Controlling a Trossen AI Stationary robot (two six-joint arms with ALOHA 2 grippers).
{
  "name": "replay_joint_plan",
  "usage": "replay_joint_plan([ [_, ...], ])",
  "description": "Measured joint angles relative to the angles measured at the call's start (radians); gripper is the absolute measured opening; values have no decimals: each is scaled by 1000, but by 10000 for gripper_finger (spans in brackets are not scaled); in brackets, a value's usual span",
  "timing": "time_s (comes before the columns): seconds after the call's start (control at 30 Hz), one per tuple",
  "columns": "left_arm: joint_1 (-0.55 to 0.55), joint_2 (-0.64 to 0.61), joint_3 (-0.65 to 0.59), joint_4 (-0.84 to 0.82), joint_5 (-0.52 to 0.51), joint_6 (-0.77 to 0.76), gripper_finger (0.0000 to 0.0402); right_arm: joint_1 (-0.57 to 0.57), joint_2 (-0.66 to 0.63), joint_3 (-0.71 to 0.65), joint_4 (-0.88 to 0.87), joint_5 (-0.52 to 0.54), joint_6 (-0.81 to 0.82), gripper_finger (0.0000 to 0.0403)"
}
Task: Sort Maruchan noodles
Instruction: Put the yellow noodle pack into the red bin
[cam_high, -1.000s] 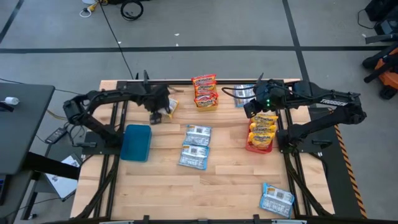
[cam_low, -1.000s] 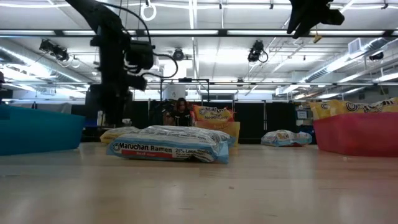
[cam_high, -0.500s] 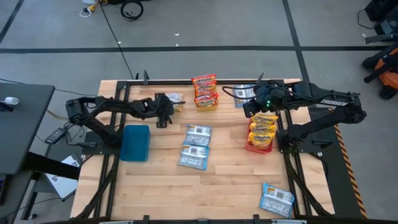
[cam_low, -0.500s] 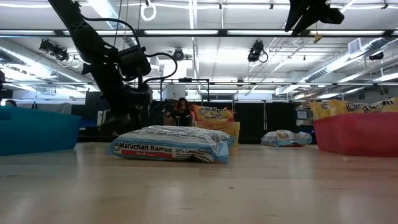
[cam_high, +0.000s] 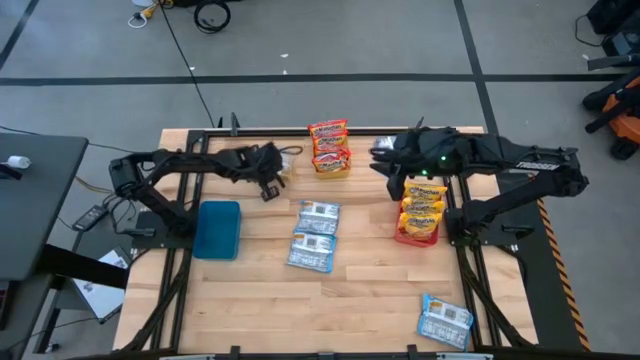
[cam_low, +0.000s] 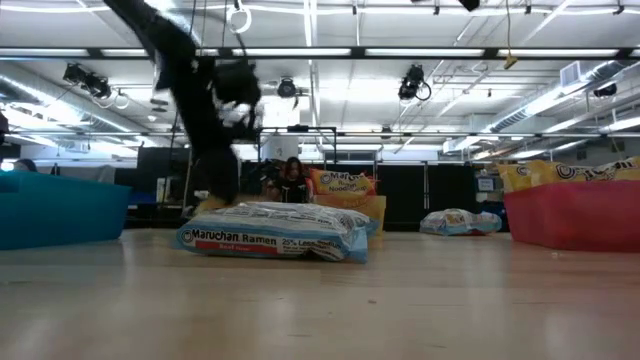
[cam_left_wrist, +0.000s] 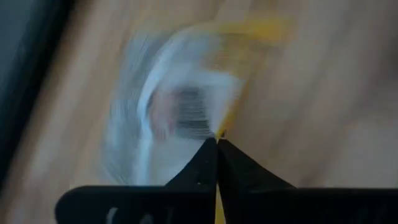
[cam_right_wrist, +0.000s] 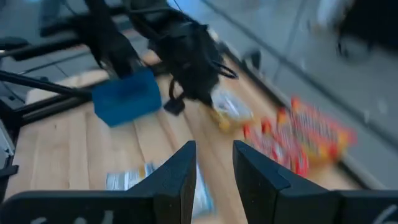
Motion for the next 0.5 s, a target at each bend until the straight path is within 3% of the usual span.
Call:
replay_joint_plan([
  [0.17, -1, -54, 217, -242, 189, -6, 3, 50, 16, 0, 86, -12, -159, 112],
  [0.33, -25, -66, 413, -414, 384, -125, 2, 117, 64, 0, 79, -15, -248, 126],
  [0.5, -122, -64, 475, -359, 475, -238, 1, 173, 136, 0, 56, -16, -309, 153],
])
